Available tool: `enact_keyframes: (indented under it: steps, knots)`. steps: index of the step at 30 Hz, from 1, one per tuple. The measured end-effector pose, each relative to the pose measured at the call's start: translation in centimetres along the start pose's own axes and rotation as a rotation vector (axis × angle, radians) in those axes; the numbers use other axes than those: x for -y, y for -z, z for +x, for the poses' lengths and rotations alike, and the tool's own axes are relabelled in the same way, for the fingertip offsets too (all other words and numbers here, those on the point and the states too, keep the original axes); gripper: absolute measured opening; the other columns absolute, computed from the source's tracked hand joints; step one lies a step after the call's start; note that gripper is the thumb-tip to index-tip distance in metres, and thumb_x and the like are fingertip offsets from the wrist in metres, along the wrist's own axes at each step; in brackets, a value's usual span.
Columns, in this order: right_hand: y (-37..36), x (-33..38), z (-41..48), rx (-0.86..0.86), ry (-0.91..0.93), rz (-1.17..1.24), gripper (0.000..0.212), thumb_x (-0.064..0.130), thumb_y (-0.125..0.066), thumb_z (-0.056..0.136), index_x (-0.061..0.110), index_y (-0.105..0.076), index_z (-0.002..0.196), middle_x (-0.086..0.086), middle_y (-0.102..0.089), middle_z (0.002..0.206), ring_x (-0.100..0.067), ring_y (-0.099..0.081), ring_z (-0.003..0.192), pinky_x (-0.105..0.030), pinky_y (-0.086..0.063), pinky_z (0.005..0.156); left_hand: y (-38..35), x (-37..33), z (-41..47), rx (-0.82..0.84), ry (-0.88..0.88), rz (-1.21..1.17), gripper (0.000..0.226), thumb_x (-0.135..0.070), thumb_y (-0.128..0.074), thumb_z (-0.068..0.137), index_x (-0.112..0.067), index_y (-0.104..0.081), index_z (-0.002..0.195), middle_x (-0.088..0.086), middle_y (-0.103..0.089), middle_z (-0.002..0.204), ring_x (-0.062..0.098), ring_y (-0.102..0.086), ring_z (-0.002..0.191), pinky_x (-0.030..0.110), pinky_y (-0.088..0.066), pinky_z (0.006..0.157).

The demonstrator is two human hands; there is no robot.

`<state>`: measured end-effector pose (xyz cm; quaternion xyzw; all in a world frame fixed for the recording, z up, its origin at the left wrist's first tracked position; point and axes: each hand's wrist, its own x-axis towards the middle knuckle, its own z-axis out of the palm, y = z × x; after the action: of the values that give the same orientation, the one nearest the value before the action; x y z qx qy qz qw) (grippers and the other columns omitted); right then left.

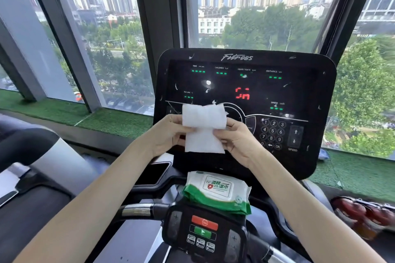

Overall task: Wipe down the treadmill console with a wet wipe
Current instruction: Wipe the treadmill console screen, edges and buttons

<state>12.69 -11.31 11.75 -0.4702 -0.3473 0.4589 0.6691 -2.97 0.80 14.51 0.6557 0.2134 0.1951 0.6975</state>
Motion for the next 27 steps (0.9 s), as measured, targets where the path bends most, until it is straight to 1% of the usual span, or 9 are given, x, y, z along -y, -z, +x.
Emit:
enact_keyframes:
  steps: [3,5,12,15,19,21,23,25,27]
  knots:
    - [-0.4,0.3,0.7,-0.040,0.051,-0.110,0.027,-0.016,-0.052,0.081,0.004,-0.069,0.075,-0.003,-0.070,0.075,-0.015,-0.065,0.070,-0.026,-0.053,0.057,1.1,0.1,0.3,-0.022,-0.026,0.047,0.042,0.015,-0.045,0.083,-0.011,-0.072,0.063,0.006,-0.068,0.081,0.021,-0.063,0.076,0.026,-0.054,0.056]
    - [-0.7,0.4,1.3,-0.059,0.046,-0.127,0.030,-0.016,-0.050,0.081,0.005,-0.070,0.071,-0.004,-0.070,0.073,-0.016,-0.064,0.069,-0.027,-0.053,0.057,1.9,0.2,0.8,-0.006,-0.030,0.084,0.044,0.016,-0.044,0.083,-0.011,-0.071,0.059,0.005,-0.068,0.079,0.019,-0.065,0.076,0.026,-0.054,0.058]
    - [-2.8,0.5,4.8,-0.141,0.000,-0.064,0.035,0.009,-0.034,0.090,0.004,-0.069,0.092,-0.015,-0.068,0.090,-0.030,-0.064,0.075,-0.041,-0.053,0.067,6.0,-0.9,3.8,0.021,-0.079,0.059,0.028,0.009,-0.050,0.087,-0.004,-0.073,0.081,0.011,-0.070,0.095,0.018,-0.066,0.085,0.024,-0.053,0.062]
    - [-4.7,0.6,7.2,-0.219,0.004,-0.251,0.025,0.028,-0.057,0.091,0.010,-0.068,0.105,-0.009,-0.070,0.088,-0.020,-0.069,0.074,-0.035,-0.056,0.062,7.9,-1.8,5.4,0.004,-0.076,0.110,0.036,0.009,-0.042,0.086,-0.005,-0.075,0.079,0.013,-0.071,0.096,0.022,-0.063,0.085,0.029,-0.051,0.067]
    - [-7.6,0.5,10.3,-0.310,0.067,-0.515,0.012,0.009,-0.073,0.079,0.002,-0.071,0.089,-0.012,-0.071,0.081,-0.016,-0.069,0.070,-0.030,-0.058,0.058,11.4,-3.0,7.5,0.088,-0.063,0.050,0.028,-0.005,-0.048,0.090,-0.013,-0.068,0.107,0.005,-0.068,0.087,0.018,-0.061,0.080,0.028,-0.051,0.067]
    - [-8.6,0.2,12.1,-0.433,0.079,-0.531,0.006,0.006,-0.071,0.079,0.002,-0.069,0.082,-0.016,-0.070,0.080,-0.023,-0.069,0.072,-0.035,-0.058,0.058,13.0,-2.7,8.7,0.106,-0.162,0.254,0.042,-0.006,-0.065,0.083,-0.020,-0.057,0.121,0.005,-0.064,0.095,0.016,-0.063,0.084,0.024,-0.052,0.072]
    - [-9.4,-0.2,13.6,-0.537,0.073,-0.545,0.002,0.006,-0.069,0.080,0.007,-0.068,0.079,-0.016,-0.070,0.081,-0.024,-0.069,0.073,-0.033,-0.057,0.055,13.2,-2.2,9.6,-0.029,-0.348,0.506,0.051,0.000,-0.070,0.075,-0.020,-0.053,0.118,0.004,-0.059,0.091,0.009,-0.058,0.078,0.014,-0.047,0.071]
    - [-10.0,-0.4,14.6,-0.588,0.052,-0.501,0.005,0.006,-0.066,0.083,0.010,-0.068,0.081,-0.016,-0.069,0.086,-0.026,-0.069,0.076,-0.034,-0.058,0.056,12.1,-1.7,9.8,-0.175,-0.581,0.629,0.036,0.001,-0.066,0.077,-0.018,-0.054,0.105,-0.002,-0.056,0.084,0.004,-0.052,0.072,0.010,-0.042,0.067]
    - [-10.5,-0.3,15.0,-0.586,0.038,-0.392,0.010,0.002,-0.061,0.085,0.008,-0.069,0.088,-0.018,-0.070,0.088,-0.027,-0.070,0.075,-0.035,-0.058,0.059,10.9,-1.0,10.0,-0.184,-0.685,0.632,0.018,-0.007,-0.066,0.082,-0.017,-0.058,0.094,-0.007,-0.056,0.085,0.004,-0.052,0.076,0.012,-0.041,0.069]
